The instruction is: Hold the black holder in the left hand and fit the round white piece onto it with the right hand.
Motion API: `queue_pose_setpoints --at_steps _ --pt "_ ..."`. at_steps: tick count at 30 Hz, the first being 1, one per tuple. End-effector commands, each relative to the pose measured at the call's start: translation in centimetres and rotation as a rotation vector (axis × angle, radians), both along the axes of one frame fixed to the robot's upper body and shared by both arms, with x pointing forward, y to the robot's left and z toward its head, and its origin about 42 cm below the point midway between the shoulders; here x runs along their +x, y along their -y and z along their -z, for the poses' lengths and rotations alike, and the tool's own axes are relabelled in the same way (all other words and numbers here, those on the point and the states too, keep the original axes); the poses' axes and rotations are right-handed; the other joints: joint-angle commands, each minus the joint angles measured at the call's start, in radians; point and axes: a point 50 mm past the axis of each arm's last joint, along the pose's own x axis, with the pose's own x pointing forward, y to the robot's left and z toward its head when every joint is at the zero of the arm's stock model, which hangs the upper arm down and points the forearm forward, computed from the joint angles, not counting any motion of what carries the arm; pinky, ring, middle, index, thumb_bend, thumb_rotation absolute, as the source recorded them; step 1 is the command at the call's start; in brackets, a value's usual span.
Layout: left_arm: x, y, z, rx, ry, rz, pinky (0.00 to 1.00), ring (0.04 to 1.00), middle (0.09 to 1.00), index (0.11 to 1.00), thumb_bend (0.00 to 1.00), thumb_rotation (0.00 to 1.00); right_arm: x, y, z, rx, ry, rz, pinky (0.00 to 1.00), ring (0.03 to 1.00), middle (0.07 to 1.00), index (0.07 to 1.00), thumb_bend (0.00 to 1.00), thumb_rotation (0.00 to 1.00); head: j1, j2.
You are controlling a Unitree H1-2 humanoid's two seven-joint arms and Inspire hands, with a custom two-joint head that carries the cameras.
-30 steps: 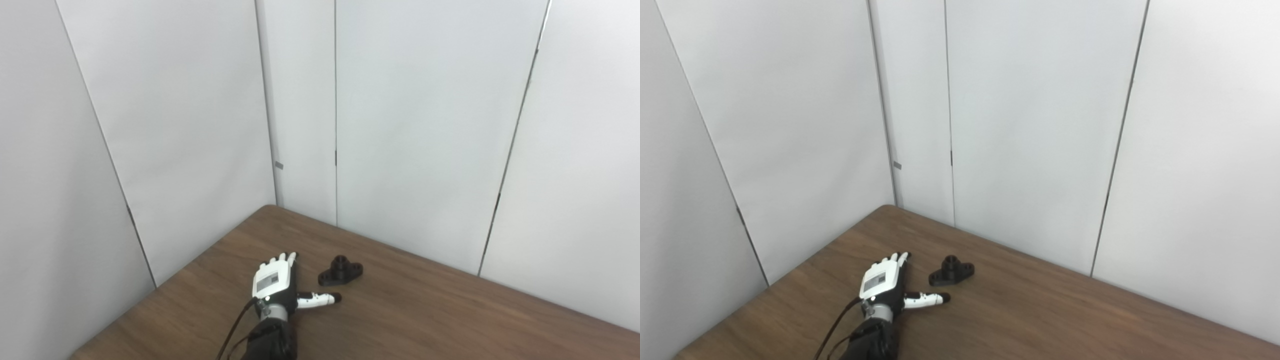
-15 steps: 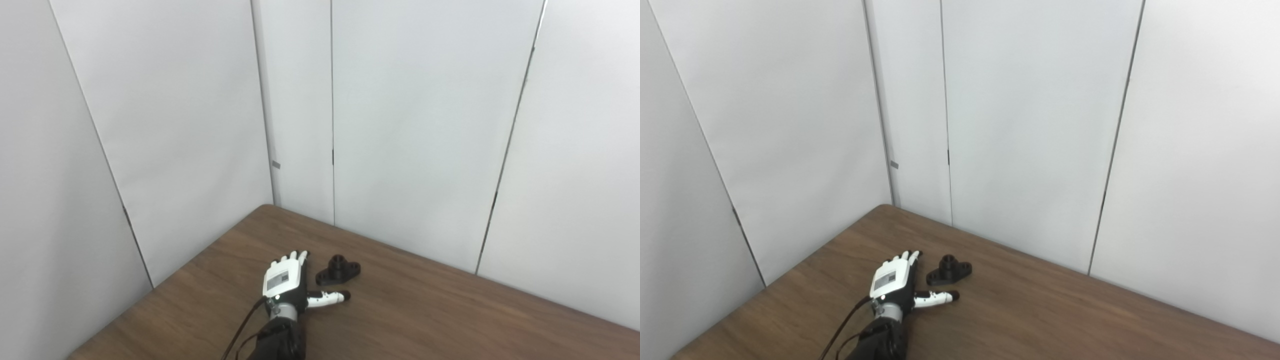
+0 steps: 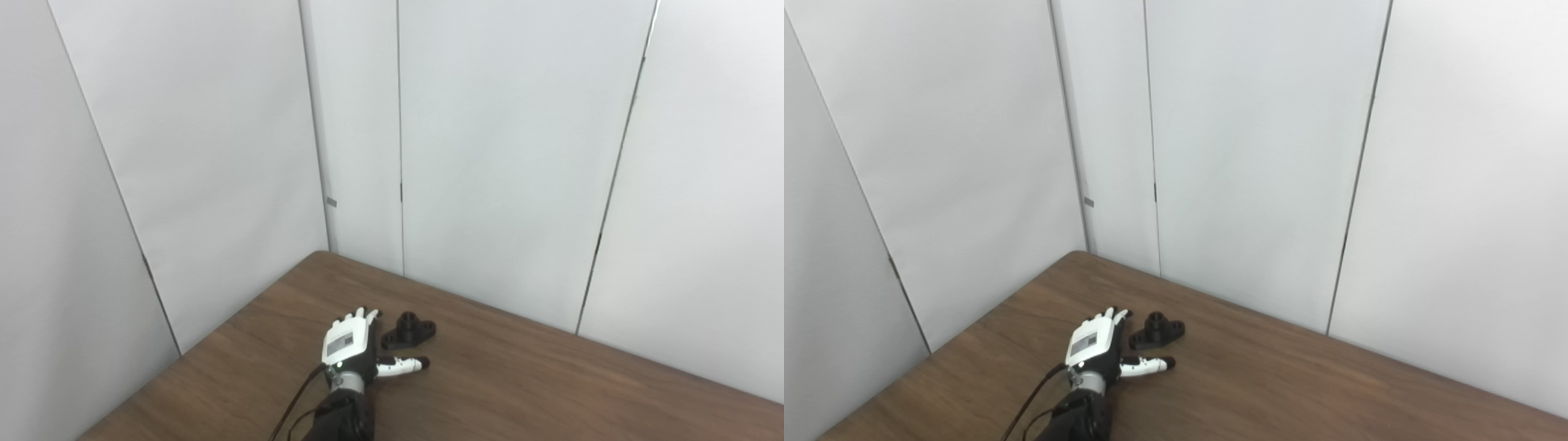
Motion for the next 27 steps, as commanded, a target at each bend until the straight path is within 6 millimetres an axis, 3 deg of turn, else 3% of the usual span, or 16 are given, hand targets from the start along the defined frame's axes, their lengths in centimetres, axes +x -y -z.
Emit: queue_pose_setpoints --at_steps 1,4,7,9,10,18,27 --pt "0.65 2.19 1.14 -0.064 -0.048 0.074 1.00 1.000 1.000 0.885 1.00 0.46 -6.71 -0.48 1.54 0.020 -0.082 0.030 0.85 0.945 0.968 0.987 0.36 0.58 0.000 0.001" --pt "0.69 2.09 1.22 -0.042 -0.042 0.070 1.00 1.000 1.000 0.811 0.94 0.38 -6.74 -0.47 1.57 0.020 -0.081 0.032 0.87 0.956 0.969 0.989 0.37 0.57 -0.003 0.005" --pt "0.75 2.04 1.28 0.000 -0.013 0.057 1.00 0.974 0.963 0.630 0.80 0.14 -6.80 -0.38 1.64 0.028 -0.074 0.028 0.88 0.957 0.970 0.990 0.39 0.56 -0.005 0.009" --pt "0.78 2.04 1.34 0.019 0.006 0.045 1.00 0.954 0.926 0.516 0.58 0.07 -6.83 -0.33 1.70 0.033 -0.073 0.033 0.87 0.956 0.971 0.982 0.41 0.54 -0.006 0.011" --pt "0.78 2.02 1.38 0.023 0.010 0.039 1.00 0.942 0.907 0.500 0.55 0.06 -6.85 -0.34 1.71 0.038 -0.073 0.039 0.86 0.950 0.967 0.976 0.43 0.54 -0.006 0.014" --pt "0.51 1.82 1.51 0.054 0.002 0.051 0.96 0.926 0.878 0.482 0.52 0.05 -7.03 -0.40 1.71 0.072 -0.054 0.041 0.83 0.935 0.962 0.974 0.49 0.50 -0.016 0.022" --pt "0.61 1.73 1.40 0.046 0.006 0.063 0.94 0.923 0.888 0.482 0.52 0.05 -6.89 -0.41 1.75 0.076 -0.037 0.040 0.79 0.927 0.963 0.975 0.49 0.48 -0.024 0.025"
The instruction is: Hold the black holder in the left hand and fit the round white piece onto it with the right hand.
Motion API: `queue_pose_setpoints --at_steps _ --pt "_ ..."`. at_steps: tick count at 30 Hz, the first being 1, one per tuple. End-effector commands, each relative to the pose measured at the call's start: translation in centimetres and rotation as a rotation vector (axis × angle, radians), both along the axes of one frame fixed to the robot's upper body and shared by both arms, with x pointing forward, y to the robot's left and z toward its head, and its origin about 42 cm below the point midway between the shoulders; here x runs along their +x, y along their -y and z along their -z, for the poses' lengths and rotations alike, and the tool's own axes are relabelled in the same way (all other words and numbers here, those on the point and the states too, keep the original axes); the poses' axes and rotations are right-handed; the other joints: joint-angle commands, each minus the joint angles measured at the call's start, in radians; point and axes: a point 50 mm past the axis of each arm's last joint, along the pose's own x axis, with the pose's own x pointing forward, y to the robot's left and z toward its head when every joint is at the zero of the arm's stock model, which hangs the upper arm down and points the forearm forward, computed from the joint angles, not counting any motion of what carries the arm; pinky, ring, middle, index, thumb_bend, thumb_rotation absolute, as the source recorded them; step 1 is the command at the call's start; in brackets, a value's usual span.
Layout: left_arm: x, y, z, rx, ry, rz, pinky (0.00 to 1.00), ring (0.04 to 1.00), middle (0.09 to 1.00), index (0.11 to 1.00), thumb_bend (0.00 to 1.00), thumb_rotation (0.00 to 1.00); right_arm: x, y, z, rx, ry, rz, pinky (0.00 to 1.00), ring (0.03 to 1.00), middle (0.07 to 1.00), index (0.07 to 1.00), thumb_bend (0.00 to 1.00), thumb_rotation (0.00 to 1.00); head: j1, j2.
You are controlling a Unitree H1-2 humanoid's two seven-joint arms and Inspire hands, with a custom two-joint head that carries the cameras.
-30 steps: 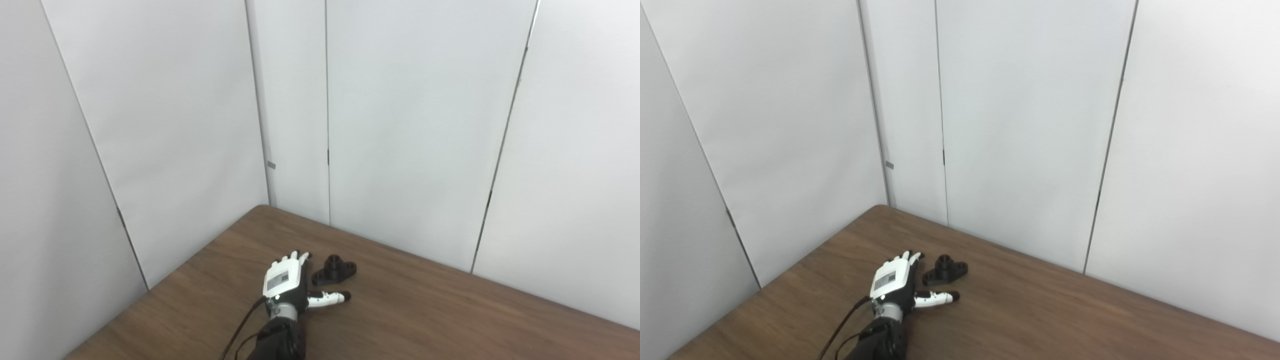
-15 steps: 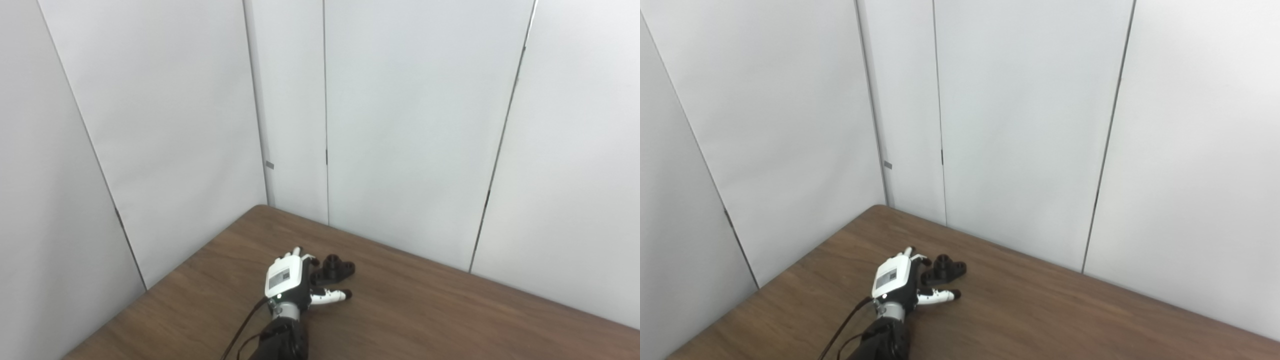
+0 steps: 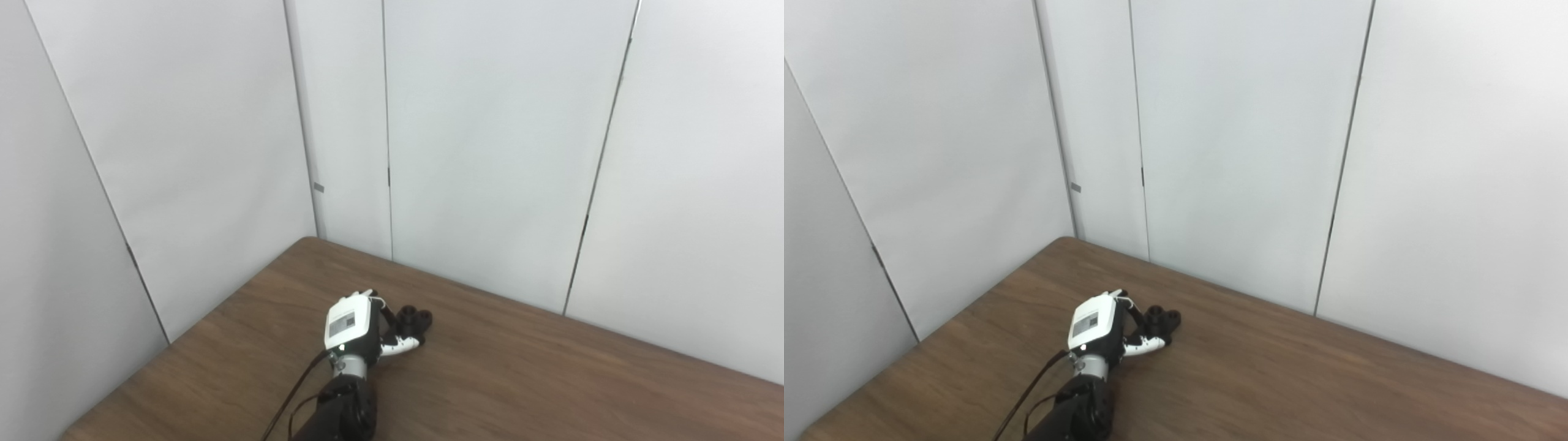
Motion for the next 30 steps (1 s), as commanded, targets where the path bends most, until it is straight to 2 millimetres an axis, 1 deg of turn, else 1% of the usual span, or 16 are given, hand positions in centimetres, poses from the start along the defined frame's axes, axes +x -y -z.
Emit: queue_pose_setpoints --at_steps 1,4,6,7,9,13,14,15,19,23,24,26,27,28,29,30 --pt "-0.1 0.4 1.5 -0.002 -0.090 0.031 0.94 0.923 0.889 0.482 0.52 0.05 -6.8 -0.4 1.8 0.032 -0.055 0.067 0.78 0.924 0.962 0.974 0.49 0.48 -0.001 0.001" --pt "-0.2 0.4 1.5 -0.012 -0.090 0.038 0.94 0.929 0.894 0.481 0.52 0.05 -6.8 -0.5 1.7 0.033 -0.053 0.067 0.76 0.923 0.962 0.976 0.49 0.48 -0.006 0.001" --pt "-0.2 0.5 1.4 -0.010 -0.091 0.042 0.94 0.926 0.894 0.481 0.52 0.05 -6.7 -0.5 1.8 0.032 -0.045 0.062 0.80 0.946 0.977 0.982 0.48 0.49 -0.013 0.001" --pt "-0.2 0.5 1.4 -0.001 -0.092 0.045 0.92 0.923 0.894 0.481 0.52 0.05 -6.7 -0.4 1.9 0.028 -0.042 0.061 0.81 0.955 0.983 0.988 0.48 0.49 -0.013 0.001" --pt "-0.2 0.5 1.3 0.003 -0.091 0.053 0.89 0.913 0.890 0.482 0.52 0.05 -6.6 -0.5 1.9 0.025 -0.037 0.061 0.78 0.940 0.972 0.981 0.48 0.49 -0.029 0.002" --pt "-0.1 1.0 0.7 -0.003 -0.081 0.080 0.90 0.919 0.893 0.481 0.52 0.05 -6.2 -0.9 1.7 0.028 -0.027 0.063 0.78 0.939 0.972 0.996 0.48 0.50 -0.062 0.005" --pt "-0.1 1.3 0.4 -0.007 -0.080 0.095 0.91 0.922 0.896 0.481 0.52 0.05 -6.1 -1.0 1.7 0.032 -0.026 0.062 0.79 0.941 0.973 0.996 0.48 0.50 -0.070 0.005" --pt "-0.1 1.5 0.3 -0.009 -0.080 0.104 0.93 0.927 0.900 0.482 0.52 0.05 -6.0 -1.2 1.7 0.036 -0.025 0.061 0.82 0.950 0.978 0.994 0.48 0.50 -0.079 0.005" --pt "-0.4 3.3 -0.1 0.039 -0.097 0.213 0.97 0.928 0.906 0.484 0.52 0.05 -5.4 -1.6 1.9 0.023 -0.027 0.058 0.87 0.959 0.983 0.986 0.49 0.51 -0.124 0.001" --pt "-0.8 5.2 0.0 0.056 -0.097 0.302 0.98 0.914 0.893 0.484 0.52 0.05 -4.7 -2.2 2.1 0.030 -0.011 0.067 0.75 0.892 0.927 0.953 0.51 0.50 -0.182 -0.001" --pt "-0.9 5.5 0.1 0.055 -0.097 0.318 0.97 0.912 0.891 0.484 0.52 0.05 -4.6 -2.3 2.2 0.029 -0.007 0.069 0.73 0.875 0.906 0.937 0.52 0.50 -0.186 -0.001" --pt "-1.2 6.6 0.2 0.055 -0.094 0.370 0.97 0.907 0.890 0.484 0.52 0.05 -4.2 -2.5 2.4 0.024 0.022 0.040 0.72 0.860 0.890 0.922 0.52 0.50 -0.225 -0.001" --pt "-1.4 7.0 0.2 0.054 -0.091 0.387 0.95 0.900 0.887 0.483 0.52 0.05 -4.1 -2.6 2.5 0.024 0.039 0.022 0.80 0.904 0.925 0.956 0.46 0.53 -0.228 -0.001" --pt "-1.6 7.4 0.3 0.053 -0.089 0.402 0.94 0.896 0.886 0.482 0.52 0.05 -4.0 -2.6 2.6 0.024 0.053 0.008 0.83 0.927 0.943 0.974 0.43 0.54 -0.242 -0.001" --pt "-1.9 8.0 0.4 0.048 -0.091 0.415 0.94 0.896 0.885 0.482 0.52 0.05 -4.0 -2.7 2.6 0.027 0.059 0.003 0.84 0.924 0.941 0.984 0.40 0.54 -0.256 -0.001" --pt "-2.3 8.8 0.4 0.042 -0.091 0.431 0.94 0.900 0.888 0.482 0.52 0.05 -3.9 -2.7 2.7 0.027 0.059 0.004 0.83 0.915 0.935 0.983 0.39 0.53 -0.262 -0.001"
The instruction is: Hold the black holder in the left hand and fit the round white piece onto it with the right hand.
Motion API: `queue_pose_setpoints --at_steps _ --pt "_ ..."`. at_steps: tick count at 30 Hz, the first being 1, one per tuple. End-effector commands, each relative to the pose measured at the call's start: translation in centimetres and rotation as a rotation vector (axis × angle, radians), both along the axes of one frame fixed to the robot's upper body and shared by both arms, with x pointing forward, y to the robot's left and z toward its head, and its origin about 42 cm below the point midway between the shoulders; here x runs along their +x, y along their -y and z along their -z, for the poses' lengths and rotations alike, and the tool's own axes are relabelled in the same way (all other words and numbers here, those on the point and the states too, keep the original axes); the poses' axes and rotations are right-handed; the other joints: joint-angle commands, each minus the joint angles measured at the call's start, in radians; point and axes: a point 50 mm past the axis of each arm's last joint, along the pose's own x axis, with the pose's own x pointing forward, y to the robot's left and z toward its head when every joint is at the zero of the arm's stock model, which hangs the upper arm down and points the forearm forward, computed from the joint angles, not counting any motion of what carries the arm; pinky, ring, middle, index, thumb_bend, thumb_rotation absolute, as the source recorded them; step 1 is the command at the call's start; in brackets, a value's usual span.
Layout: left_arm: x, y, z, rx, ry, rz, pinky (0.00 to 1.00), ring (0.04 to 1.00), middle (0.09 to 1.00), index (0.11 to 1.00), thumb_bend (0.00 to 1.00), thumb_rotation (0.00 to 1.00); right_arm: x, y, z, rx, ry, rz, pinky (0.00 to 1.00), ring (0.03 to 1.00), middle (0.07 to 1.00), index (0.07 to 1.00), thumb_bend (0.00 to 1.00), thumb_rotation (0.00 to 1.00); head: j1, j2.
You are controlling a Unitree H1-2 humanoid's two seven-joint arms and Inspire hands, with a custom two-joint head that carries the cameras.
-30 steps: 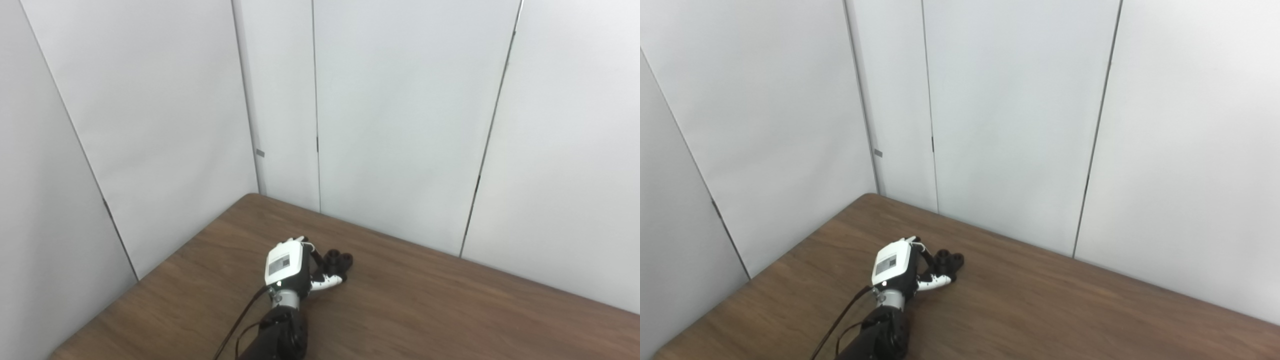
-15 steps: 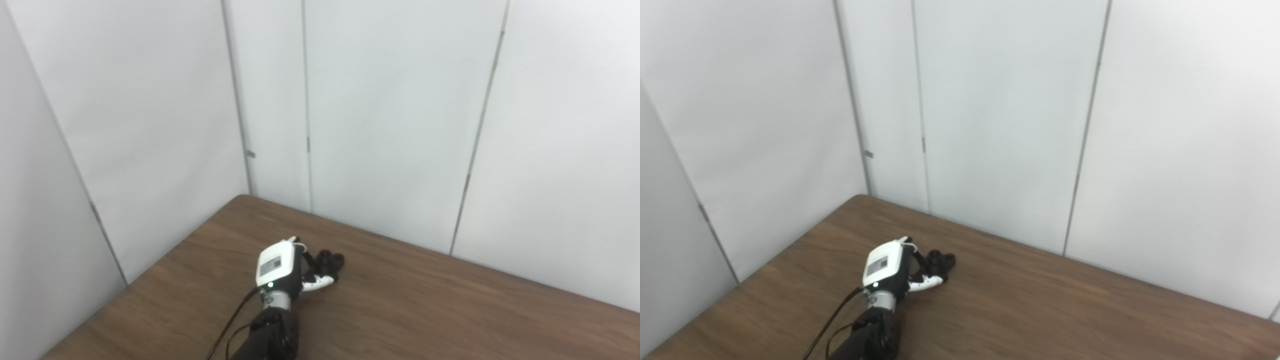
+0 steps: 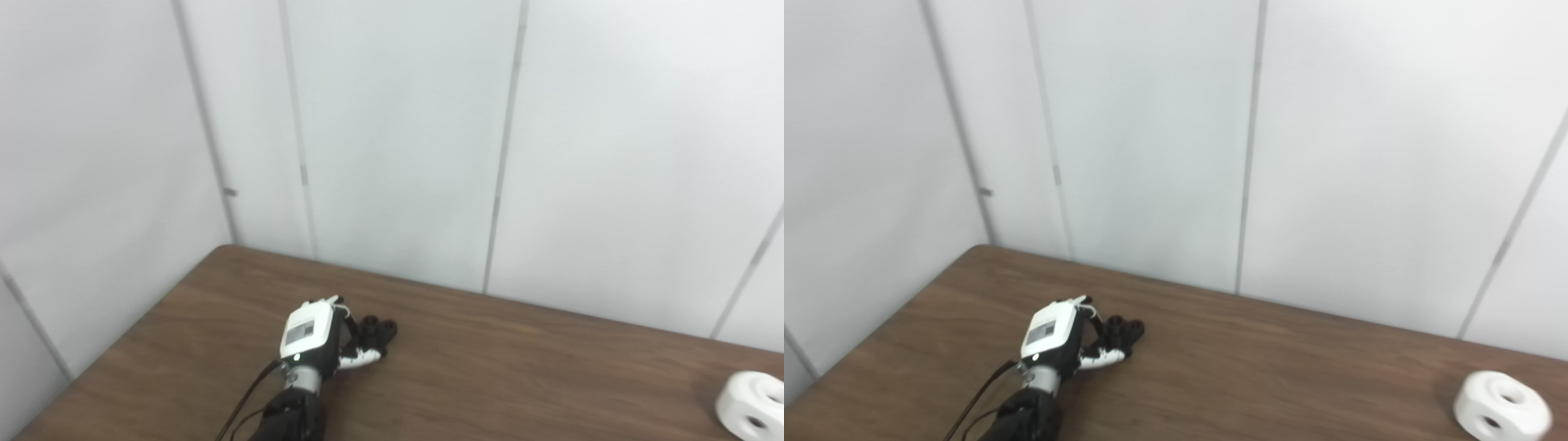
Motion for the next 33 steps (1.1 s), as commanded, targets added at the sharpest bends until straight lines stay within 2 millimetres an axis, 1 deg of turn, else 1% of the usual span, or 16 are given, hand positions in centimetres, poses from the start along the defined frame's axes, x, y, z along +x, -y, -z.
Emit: queue_pose_setpoints --at_steps 1,3,5,6,8,10,11,13,15,17,18,19,22,26,28,33 --pt "-1.6 3.5 1.4 -0.018 -0.063 0.130 0.95 0.903 0.889 0.482 0.52 0.05 -4.4 -1.0 1.6 0.050 -0.036 0.043 0.78 0.895 0.919 0.975 0.40 0.51 -0.019 0.000" --pt "-2.5 4.8 1.6 -0.034 -0.056 0.165 0.95 0.905 0.889 0.482 0.52 0.05 -4.3 -1.3 1.5 0.054 -0.040 0.046 0.75 0.879 0.905 0.962 0.41 0.49 -0.038 0.000" --pt "-3.3 5.9 2.1 -0.050 -0.051 0.191 0.99 0.904 0.884 0.483 0.52 0.05 -4.2 -1.6 1.4 0.058 -0.047 0.054 0.74 0.864 0.885 0.934 0.42 0.47 -0.067 -0.001" --pt "-3.7 6.5 2.3 -0.061 -0.050 0.203 0.98 0.904 0.884 0.483 0.52 0.05 -4.2 -1.8 1.2 0.060 -0.053 0.058 0.72 0.856 0.877 0.920 0.44 0.47 -0.070 -0.001" --pt "-4.5 7.4 2.6 -0.075 -0.044 0.231 0.95 0.901 0.883 0.483 0.52 0.05 -4.1 -2.1 1.0 0.064 -0.060 0.063 0.70 0.839 0.865 0.893 0.47 0.45 -0.096 0.000" --pt "-5.3 8.2 2.9 -0.077 -0.035 0.258 0.92 0.888 0.877 0.483 0.52 0.05 -4.0 -2.5 0.9 0.062 -0.059 0.061 0.69 0.831 0.860 0.882 0.48 0.44 -0.115 0.001" --pt "-5.6 8.5 3.0 -0.077 -0.033 0.267 0.88 0.878 0.872 0.483 0.52 0.05 -4.0 -2.7 0.8 0.061 -0.057 0.060 0.68 0.828 0.858 0.877 0.48 0.42 -0.130 0.002" --pt "-6.0 8.8 3.2 -0.081 -0.035 0.282 0.86 0.872 0.868 0.483 0.52 0.05 -3.9 -2.9 0.7 0.060 -0.055 0.059 0.68 0.823 0.855 0.873 0.48 0.41 -0.146 0.004" --pt "-6.7 9.3 3.3 -0.095 -0.042 0.308 0.86 0.875 0.874 0.483 0.52 0.05 -3.9 -3.1 0.7 0.054 -0.050 0.058 0.67 0.818 0.851 0.874 0.49 0.40 -0.167 0.007" --pt "-7.5 9.8 3.2 -0.100 -0.058 0.333 0.87 0.883 0.884 0.483 0.52 0.05 -3.9 -3.4 0.6 0.042 -0.048 0.056 0.65 0.808 0.848 0.869 0.53 0.42 -0.200 0.014" --pt "-7.8 10.0 3.2 -0.099 -0.061 0.347 0.88 0.885 0.885 0.483 0.52 0.05 -3.9 -3.5 0.6 0.039 -0.047 0.055 0.64 0.804 0.845 0.863 0.55 0.42 -0.204 0.015" --pt "-8.2 10.2 3.2 -0.098 -0.064 0.361 0.88 0.883 0.883 0.483 0.52 0.05 -3.9 -3.6 0.6 0.037 -0.046 0.053 0.64 0.802 0.840 0.858 0.56 0.42 -0.222 0.018" --pt "-9.1 10.7 3.0 -0.100 -0.076 0.402 0.89 0.885 0.882 0.482 0.52 0.05 -3.9 -3.9 0.5 0.036 -0.044 0.055 0.62 0.792 0.824 0.843 0.56 0.39 -0.256 0.026" --pt "-10.0 11.0 2.8 -0.103 -0.091 0.458 0.91 0.890 0.882 0.482 0.52 0.05 -4.0 -4.4 0.2 0.032 -0.042 0.058 0.62 0.787 0.835 0.845 0.55 0.35 -0.296 0.037" --pt "-10.4 11.1 2.7 -0.106 -0.099 0.486 0.92 0.892 0.882 0.482 0.52 0.05 -4.0 -4.7 0.1 0.032 -0.043 0.062 0.62 0.787 0.839 0.843 0.55 0.34 -0.307 0.040" --pt "-11.1 11.2 2.3 -0.113 -0.116 0.554 0.98 0.910 0.887 0.483 0.52 0.05 -4.1 -5.1 -0.3 0.033 -0.035 0.070 0.62 0.784 0.834 0.832 0.54 0.30 -0.332 0.053"
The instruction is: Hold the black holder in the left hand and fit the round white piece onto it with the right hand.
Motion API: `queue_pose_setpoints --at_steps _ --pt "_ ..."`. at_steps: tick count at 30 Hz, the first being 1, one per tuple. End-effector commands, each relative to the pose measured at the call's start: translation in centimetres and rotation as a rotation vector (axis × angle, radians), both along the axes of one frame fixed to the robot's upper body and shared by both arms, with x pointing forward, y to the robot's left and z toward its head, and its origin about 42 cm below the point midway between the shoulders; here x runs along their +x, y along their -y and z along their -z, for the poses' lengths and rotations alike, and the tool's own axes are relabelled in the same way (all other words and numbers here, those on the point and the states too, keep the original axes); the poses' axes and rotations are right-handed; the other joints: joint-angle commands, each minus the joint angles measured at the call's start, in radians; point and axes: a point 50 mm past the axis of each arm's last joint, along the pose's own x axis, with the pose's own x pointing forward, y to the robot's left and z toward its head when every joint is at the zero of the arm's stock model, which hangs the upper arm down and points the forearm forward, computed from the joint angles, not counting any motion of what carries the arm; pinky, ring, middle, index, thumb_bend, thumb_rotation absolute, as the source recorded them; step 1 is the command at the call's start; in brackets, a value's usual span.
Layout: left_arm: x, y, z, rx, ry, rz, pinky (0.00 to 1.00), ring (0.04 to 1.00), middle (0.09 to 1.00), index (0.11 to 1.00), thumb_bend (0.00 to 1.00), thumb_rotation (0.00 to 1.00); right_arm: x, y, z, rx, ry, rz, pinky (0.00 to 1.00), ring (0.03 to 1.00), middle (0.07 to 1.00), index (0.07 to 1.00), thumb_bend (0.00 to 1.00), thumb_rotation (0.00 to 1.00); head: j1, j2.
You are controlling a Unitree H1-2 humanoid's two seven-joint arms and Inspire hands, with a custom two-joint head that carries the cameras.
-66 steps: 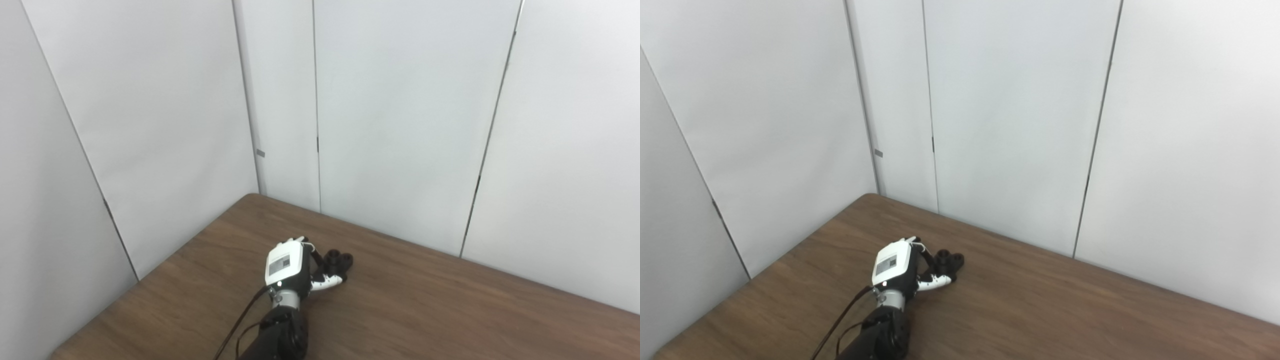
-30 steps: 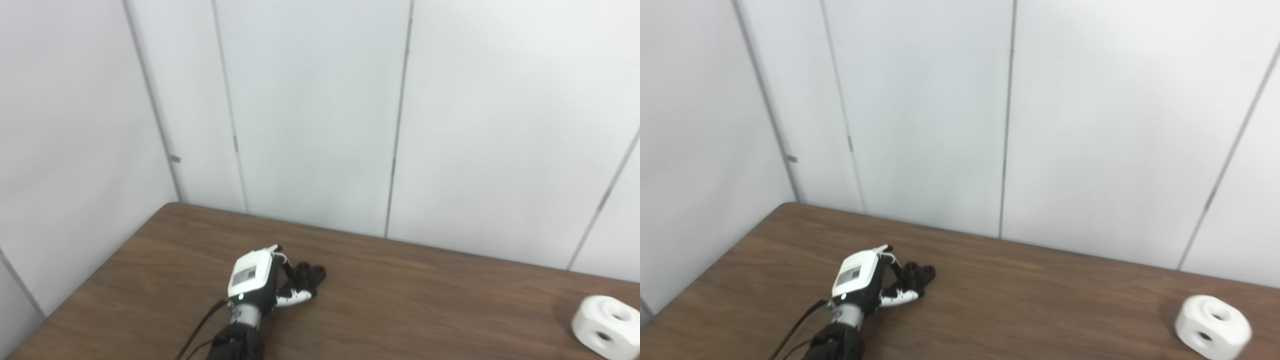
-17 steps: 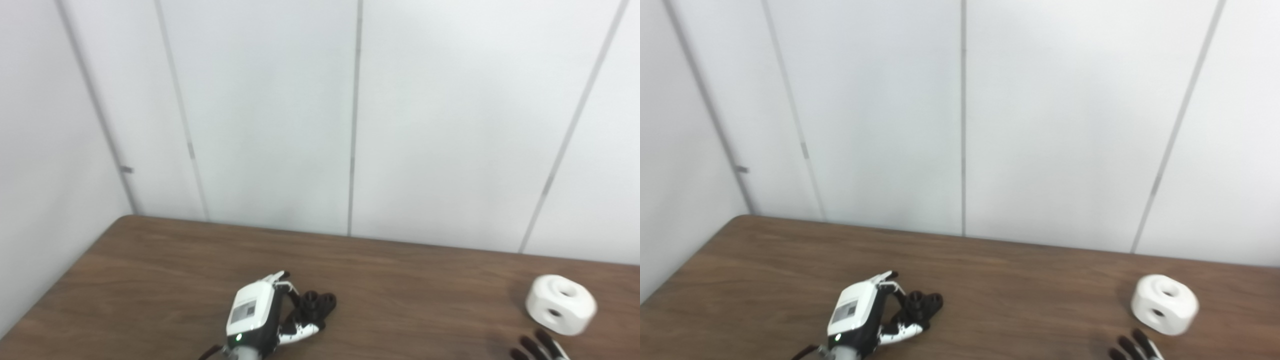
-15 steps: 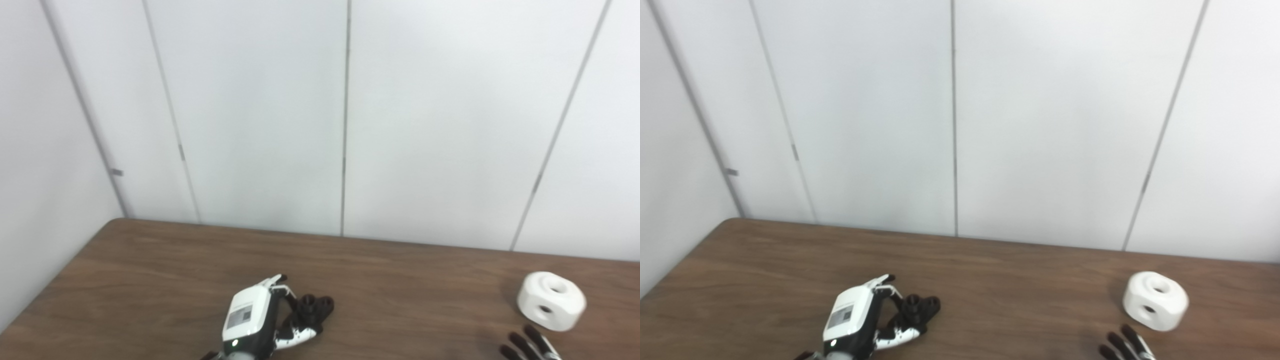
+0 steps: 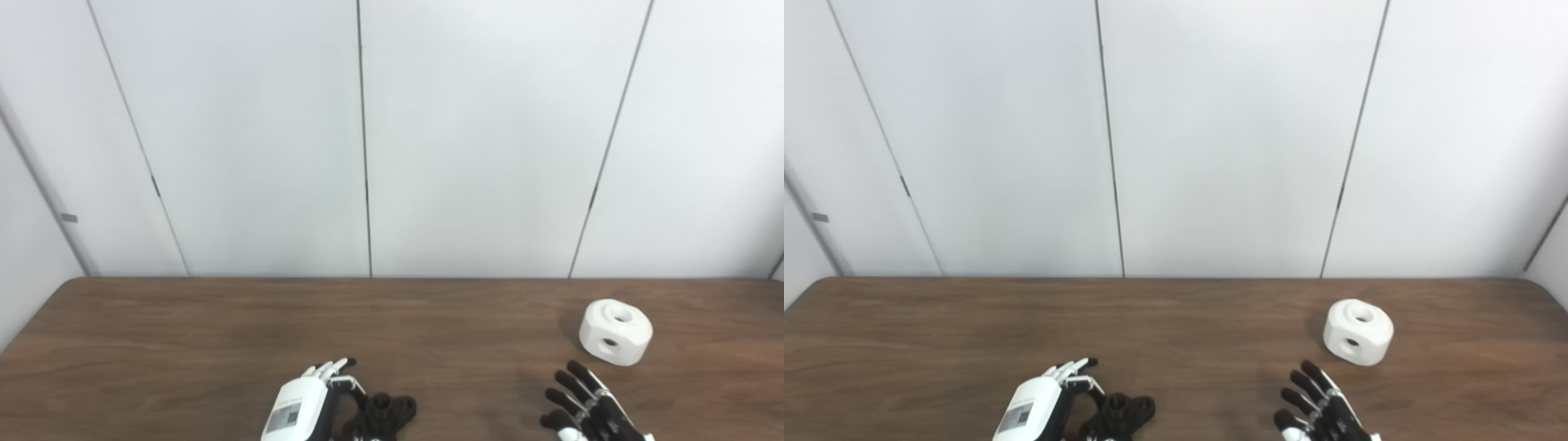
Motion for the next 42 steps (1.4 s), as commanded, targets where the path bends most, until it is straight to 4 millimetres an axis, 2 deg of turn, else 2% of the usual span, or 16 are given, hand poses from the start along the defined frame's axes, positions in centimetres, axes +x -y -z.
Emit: queue_pose_setpoints --at_steps 1,12,15,17,18,22,24,26,28,31,36,42 --pt "-1.7 1.3 1.1 0.018 -0.087 0.131 0.98 0.911 0.887 0.483 0.52 0.05 -4.3 -1.3 0.9 0.063 -0.063 0.068 0.62 0.782 0.833 0.831 0.54 0.30 -0.007 0.006" --pt "-2.8 1.8 0.4 -0.003 -0.093 0.238 1.00 0.926 0.883 0.481 0.52 0.05 -4.4 -1.8 0.4 0.065 -0.062 0.080 0.64 0.787 0.832 0.848 0.53 0.31 -0.035 0.026" --pt "-2.8 1.6 0.4 -0.010 -0.101 0.242 1.00 0.931 0.886 0.481 0.52 0.05 -4.5 -1.9 0.2 0.064 -0.056 0.077 0.63 0.784 0.830 0.843 0.54 0.32 -0.068 0.024" --pt "-2.6 1.0 0.3 -0.010 -0.100 0.240 1.00 0.932 0.886 0.481 0.52 0.05 -4.6 -1.8 -0.9 0.064 -0.021 0.086 0.62 0.778 0.817 0.839 0.55 0.33 -0.120 0.027" --pt "-2.6 0.7 0.2 -0.006 -0.101 0.239 1.00 0.931 0.885 0.481 0.52 0.05 -4.6 -1.3 -1.7 0.044 0.010 0.091 0.62 0.778 0.816 0.839 0.56 0.34 -0.128 0.027" --pt "-2.0 -0.8 0.0 -0.003 -0.100 0.235 1.00 0.935 0.885 0.482 0.52 0.05 -4.0 2.3 -6.4 -0.185 0.154 0.196 0.62 0.785 0.795 0.828 0.66 0.39 -0.248 0.019" --pt "-1.6 -1.6 -0.1 -0.003 -0.107 0.234 1.00 0.948 0.895 0.482 0.52 0.05 -3.4 4.4 -8.7 -0.312 0.209 0.286 0.61 0.799 0.807 0.861 0.68 0.46 -0.289 0.020" --pt "-1.2 -2.1 -0.1 -0.007 -0.107 0.238 1.00 0.954 0.898 0.482 0.51 0.05 -2.8 7.0 -11.1 -0.480 0.201 0.375 0.61 0.809 0.827 0.865 0.72 0.53 -0.319 0.025" --pt "-0.8 -2.5 0.0 -0.009 -0.104 0.243 1.00 0.955 0.900 0.482 0.51 0.05 -2.2 9.0 -12.4 -0.611 0.180 0.419 0.63 0.826 0.863 0.871 0.78 0.58 -0.345 0.023" --pt "-0.4 -2.9 -0.1 -0.019 -0.100 0.244 1.00 0.948 0.897 0.482 0.51 0.05 -1.1 11.1 -13.4 -0.766 0.129 0.447 0.66 0.837 0.872 0.882 0.87 0.64 -0.371 0.021" --pt "0.2 -3.4 -0.5 -0.029 -0.102 0.244 1.00 0.951 0.898 0.482 0.51 0.04 0.9 12.9 -13.4 -0.829 0.060 0.458 0.75 0.927 0.948 0.966 0.97 0.62 -0.404 0.015" --pt "0.5 -4.2 -0.8 -0.012 -0.102 0.253 1.00 0.959 0.904 0.481 0.51 0.05 3.8 14.2 -13.1 -0.880 -0.016 0.414 0.81 0.985 0.993 0.971 1.00 0.62 -0.422 0.015"
